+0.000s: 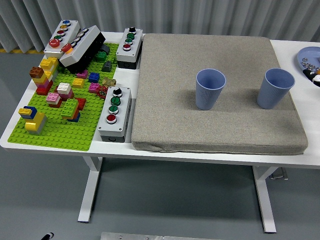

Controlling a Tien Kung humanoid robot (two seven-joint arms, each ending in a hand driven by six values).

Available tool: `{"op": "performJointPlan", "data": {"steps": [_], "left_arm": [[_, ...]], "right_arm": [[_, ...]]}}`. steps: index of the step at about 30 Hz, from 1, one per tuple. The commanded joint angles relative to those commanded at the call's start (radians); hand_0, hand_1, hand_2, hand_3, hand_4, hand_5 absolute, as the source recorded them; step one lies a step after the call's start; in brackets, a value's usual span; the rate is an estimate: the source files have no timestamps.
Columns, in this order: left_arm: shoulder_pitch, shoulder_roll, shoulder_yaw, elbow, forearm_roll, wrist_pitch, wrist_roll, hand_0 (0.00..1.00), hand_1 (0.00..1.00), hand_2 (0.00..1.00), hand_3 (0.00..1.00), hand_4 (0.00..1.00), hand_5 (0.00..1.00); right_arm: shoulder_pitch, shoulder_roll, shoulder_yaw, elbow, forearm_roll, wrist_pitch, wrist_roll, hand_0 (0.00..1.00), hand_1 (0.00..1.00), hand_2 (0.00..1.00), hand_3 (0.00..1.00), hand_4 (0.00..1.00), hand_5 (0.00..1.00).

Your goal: Pick cup pour cup place

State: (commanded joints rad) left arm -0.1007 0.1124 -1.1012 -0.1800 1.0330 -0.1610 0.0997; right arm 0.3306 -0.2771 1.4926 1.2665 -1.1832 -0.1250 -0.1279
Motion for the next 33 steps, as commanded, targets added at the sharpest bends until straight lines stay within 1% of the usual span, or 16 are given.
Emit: {"op": "performJointPlan", "data": {"steps": [7, 15, 17, 19, 20, 22, 25, 26, 31, 33], "left_arm": [[-0.001, -0.003, 0.001, 0.0, 0.0, -0.001, 0.001, 0.837, 0.811, 0.882, 0.791, 0.622, 0.998], [-0.003, -0.005, 0.006, 0.0, 0.001, -0.002, 0.002, 0.835, 0.81, 0.882, 0.792, 0.621, 0.998], [-0.004, -0.005, 0.007, 0.0, 0.0, -0.002, 0.002, 0.835, 0.81, 0.882, 0.792, 0.621, 0.998], [-0.004, -0.005, 0.008, 0.0, -0.001, -0.002, 0.002, 0.835, 0.81, 0.882, 0.792, 0.621, 0.998], [-0.005, -0.005, 0.009, 0.0, 0.0, -0.002, 0.002, 0.836, 0.81, 0.882, 0.79, 0.621, 0.998], [-0.005, -0.005, 0.011, 0.0, -0.001, -0.002, 0.003, 0.836, 0.81, 0.882, 0.79, 0.621, 0.998], [-0.004, -0.004, 0.014, 0.0, -0.003, -0.003, 0.003, 0.836, 0.81, 0.882, 0.79, 0.621, 0.998], [-0.004, -0.004, 0.015, 0.0, -0.004, -0.003, 0.003, 0.836, 0.81, 0.881, 0.79, 0.621, 0.998], [-0.003, -0.004, 0.019, 0.0, -0.007, -0.003, 0.003, 0.836, 0.81, 0.881, 0.79, 0.621, 0.998], [-0.003, -0.004, 0.021, 0.0, -0.008, -0.003, 0.003, 0.835, 0.809, 0.881, 0.79, 0.62, 0.998]], "right_arm": [[-0.031, 0.007, -0.02, -0.019, 0.043, 0.006, 0.021, 0.905, 0.886, 0.997, 0.998, 0.877, 0.165], [-0.057, 0.013, -0.03, -0.032, 0.06, 0.006, 0.033, 0.91, 0.885, 0.986, 0.998, 0.865, 0.18], [-0.06, 0.016, -0.034, -0.042, 0.061, 0.026, 0.039, 0.91, 0.885, 0.986, 0.998, 0.865, 0.18], [-0.06, 0.017, -0.035, -0.046, 0.061, 0.035, 0.041, 0.91, 0.885, 0.986, 0.998, 0.865, 0.18], [-0.059, 0.018, -0.04, -0.051, 0.059, 0.046, 0.038, 0.962, 0.936, 0.998, 0.998, 0.865, 0.191], [-0.058, 0.02, -0.048, -0.058, 0.062, 0.051, 0.04, 0.962, 0.936, 0.998, 0.998, 0.865, 0.191], [-0.055, 0.025, -0.057, -0.071, 0.069, 0.044, 0.047, 0.962, 0.936, 0.998, 0.998, 0.865, 0.191], [-0.054, 0.026, -0.059, -0.073, 0.071, 0.041, 0.048, 0.993, 0.962, 0.998, 0.998, 0.863, 0.216], [-0.052, 0.032, -0.064, -0.083, 0.075, 0.039, 0.051, 0.993, 0.962, 0.998, 0.998, 0.863, 0.216], [-0.05, 0.034, -0.065, -0.088, 0.08, 0.038, 0.055, 0.99, 0.967, 0.998, 0.998, 0.865, 0.232]]}}
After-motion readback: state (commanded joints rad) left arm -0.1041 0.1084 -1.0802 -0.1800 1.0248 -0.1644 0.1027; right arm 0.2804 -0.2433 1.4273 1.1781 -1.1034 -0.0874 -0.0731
